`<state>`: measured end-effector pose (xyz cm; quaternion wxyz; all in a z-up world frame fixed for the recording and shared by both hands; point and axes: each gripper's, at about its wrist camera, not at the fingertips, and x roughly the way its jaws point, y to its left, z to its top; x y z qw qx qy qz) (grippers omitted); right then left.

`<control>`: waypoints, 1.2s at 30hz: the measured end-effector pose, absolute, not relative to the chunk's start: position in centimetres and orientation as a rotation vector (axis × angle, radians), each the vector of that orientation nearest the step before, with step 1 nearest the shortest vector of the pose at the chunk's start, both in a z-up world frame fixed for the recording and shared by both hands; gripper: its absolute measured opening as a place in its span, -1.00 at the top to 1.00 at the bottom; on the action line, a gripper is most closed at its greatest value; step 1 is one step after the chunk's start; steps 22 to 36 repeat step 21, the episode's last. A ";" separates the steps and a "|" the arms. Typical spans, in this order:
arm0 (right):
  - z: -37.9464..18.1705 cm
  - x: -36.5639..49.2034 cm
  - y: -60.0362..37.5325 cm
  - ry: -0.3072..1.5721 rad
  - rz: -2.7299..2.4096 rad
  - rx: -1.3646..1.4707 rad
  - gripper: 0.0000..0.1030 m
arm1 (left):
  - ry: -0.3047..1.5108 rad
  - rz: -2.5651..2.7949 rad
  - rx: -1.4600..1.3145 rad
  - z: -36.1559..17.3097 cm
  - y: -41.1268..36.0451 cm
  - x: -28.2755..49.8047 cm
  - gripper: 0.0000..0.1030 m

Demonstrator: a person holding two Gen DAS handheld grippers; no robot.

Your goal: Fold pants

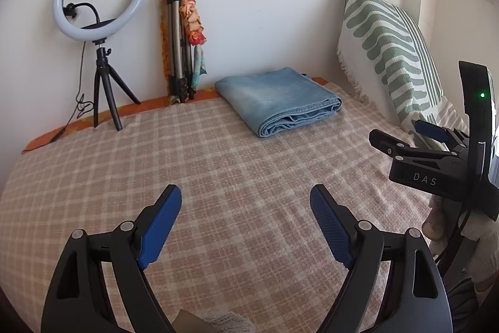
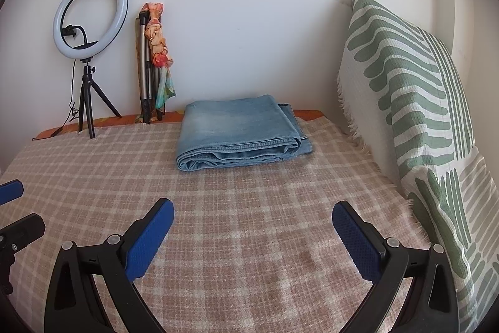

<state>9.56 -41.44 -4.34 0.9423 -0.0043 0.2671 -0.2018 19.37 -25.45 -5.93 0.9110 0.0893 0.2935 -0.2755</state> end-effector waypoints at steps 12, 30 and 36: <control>-4.2 9.5 -41.3 0.542 -0.413 -0.005 -1.00 | 0.609 -0.568 0.197 -6.2 -25.6 19.3 -0.64; -4.2 9.6 -41.1 0.547 -0.412 -0.001 -1.00 | 0.591 -0.578 0.210 -6.3 -25.8 19.0 -0.64; -4.2 9.6 -41.1 0.547 -0.412 -0.001 -1.00 | 0.591 -0.578 0.210 -6.3 -25.8 19.0 -0.64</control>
